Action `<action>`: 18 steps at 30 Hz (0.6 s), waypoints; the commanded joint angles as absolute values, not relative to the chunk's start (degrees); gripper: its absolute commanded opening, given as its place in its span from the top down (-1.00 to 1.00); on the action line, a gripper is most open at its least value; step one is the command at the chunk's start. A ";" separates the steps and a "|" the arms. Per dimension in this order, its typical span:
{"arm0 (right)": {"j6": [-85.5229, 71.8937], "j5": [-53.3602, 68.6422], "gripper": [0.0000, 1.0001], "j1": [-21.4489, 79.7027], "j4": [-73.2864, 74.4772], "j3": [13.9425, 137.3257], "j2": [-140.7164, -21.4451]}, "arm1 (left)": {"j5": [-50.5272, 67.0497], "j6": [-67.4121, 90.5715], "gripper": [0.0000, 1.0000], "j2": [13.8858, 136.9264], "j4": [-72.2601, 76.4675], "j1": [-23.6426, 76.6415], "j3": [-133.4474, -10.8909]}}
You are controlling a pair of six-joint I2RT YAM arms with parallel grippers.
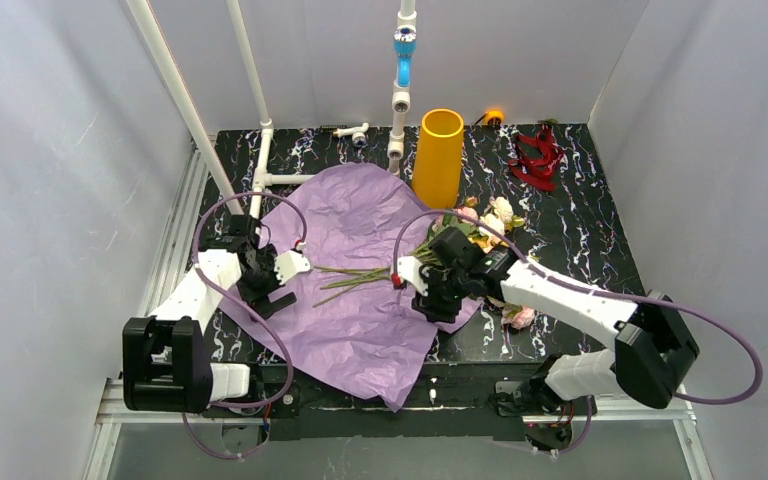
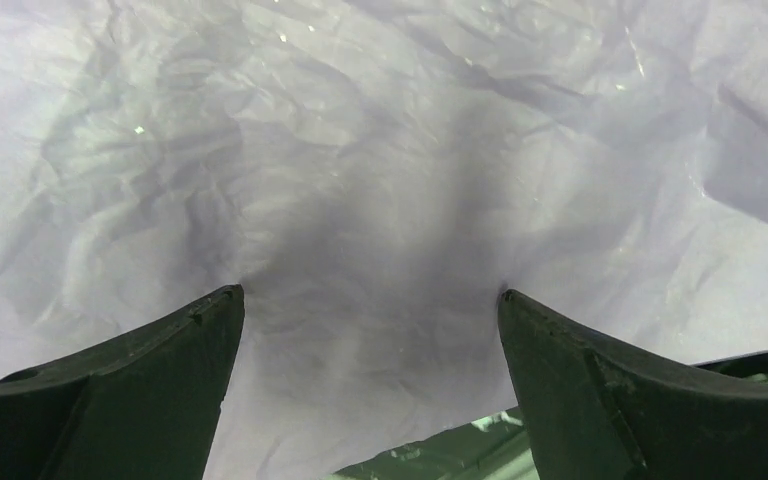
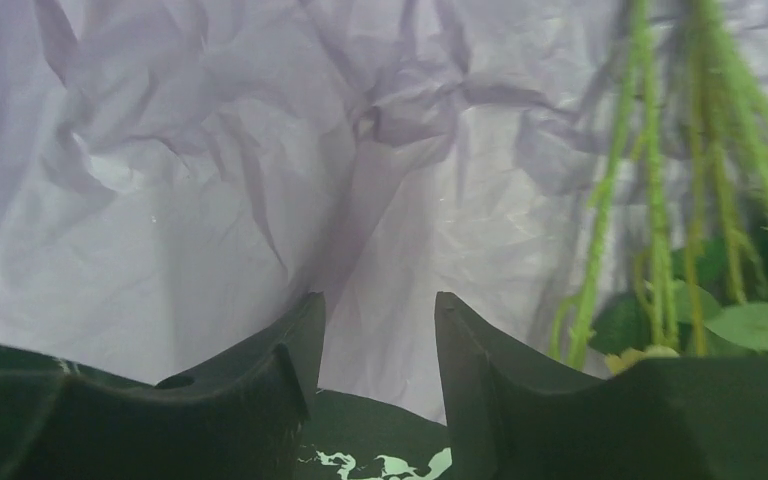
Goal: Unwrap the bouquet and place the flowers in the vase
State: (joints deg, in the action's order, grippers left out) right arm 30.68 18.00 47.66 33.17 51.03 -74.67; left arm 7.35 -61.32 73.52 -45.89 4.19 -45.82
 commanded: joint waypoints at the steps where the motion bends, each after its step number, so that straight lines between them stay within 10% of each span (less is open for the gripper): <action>1: 37.29 14.66 -0.04 50.71 31.17 47.96 -77.15 | 15.76 -66.30 -0.96 72.09 -38.13 1.63 -42.69; 18: 41.37 12.57 0.03 52.65 37.04 42.52 -73.33 | 41.93 -81.35 -0.96 62.46 -44.40 -9.83 -41.80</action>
State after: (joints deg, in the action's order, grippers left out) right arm 43.03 10.46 52.60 30.59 39.42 -77.12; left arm 25.50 -72.71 70.76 -33.80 -8.97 -38.94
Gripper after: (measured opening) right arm 0.454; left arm 0.981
